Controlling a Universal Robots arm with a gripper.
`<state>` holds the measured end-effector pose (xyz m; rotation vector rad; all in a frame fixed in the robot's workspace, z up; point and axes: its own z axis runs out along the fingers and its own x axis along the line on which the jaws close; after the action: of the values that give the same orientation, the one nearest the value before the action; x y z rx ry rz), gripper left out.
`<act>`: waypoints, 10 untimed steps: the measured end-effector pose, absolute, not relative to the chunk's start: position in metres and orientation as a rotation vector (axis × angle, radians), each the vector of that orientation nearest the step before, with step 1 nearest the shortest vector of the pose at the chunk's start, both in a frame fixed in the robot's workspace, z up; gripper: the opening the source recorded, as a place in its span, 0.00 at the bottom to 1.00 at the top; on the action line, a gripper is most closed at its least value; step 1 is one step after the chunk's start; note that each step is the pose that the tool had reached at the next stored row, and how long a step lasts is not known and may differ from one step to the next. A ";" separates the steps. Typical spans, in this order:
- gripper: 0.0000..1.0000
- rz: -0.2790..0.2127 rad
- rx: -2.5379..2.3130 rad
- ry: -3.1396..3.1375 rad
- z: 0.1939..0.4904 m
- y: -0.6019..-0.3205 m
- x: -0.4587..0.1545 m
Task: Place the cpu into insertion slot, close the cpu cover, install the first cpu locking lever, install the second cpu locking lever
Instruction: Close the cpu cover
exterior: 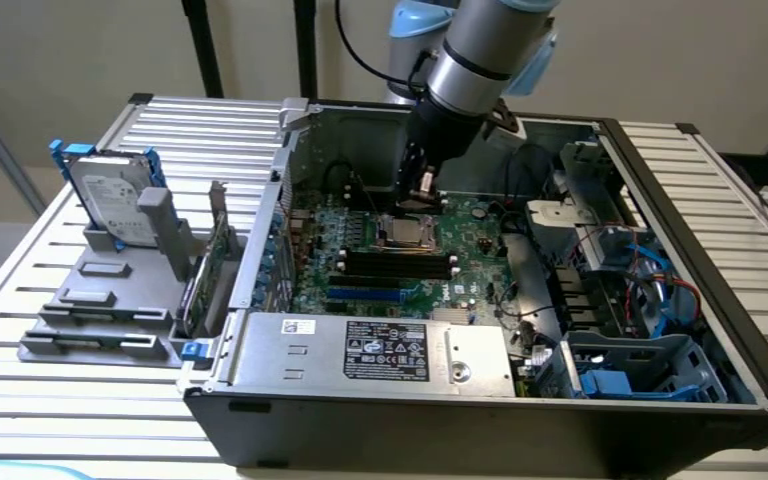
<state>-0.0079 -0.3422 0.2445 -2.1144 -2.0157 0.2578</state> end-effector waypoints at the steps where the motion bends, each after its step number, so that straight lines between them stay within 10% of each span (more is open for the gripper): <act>1: 0.11 0.258 -2.114 -2.016 0.243 -0.342 -0.010; 10: 0.11 0.251 -2.111 -2.014 0.228 -0.342 -0.025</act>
<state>-0.0252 -0.3422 0.2280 -2.1110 -2.0141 0.2512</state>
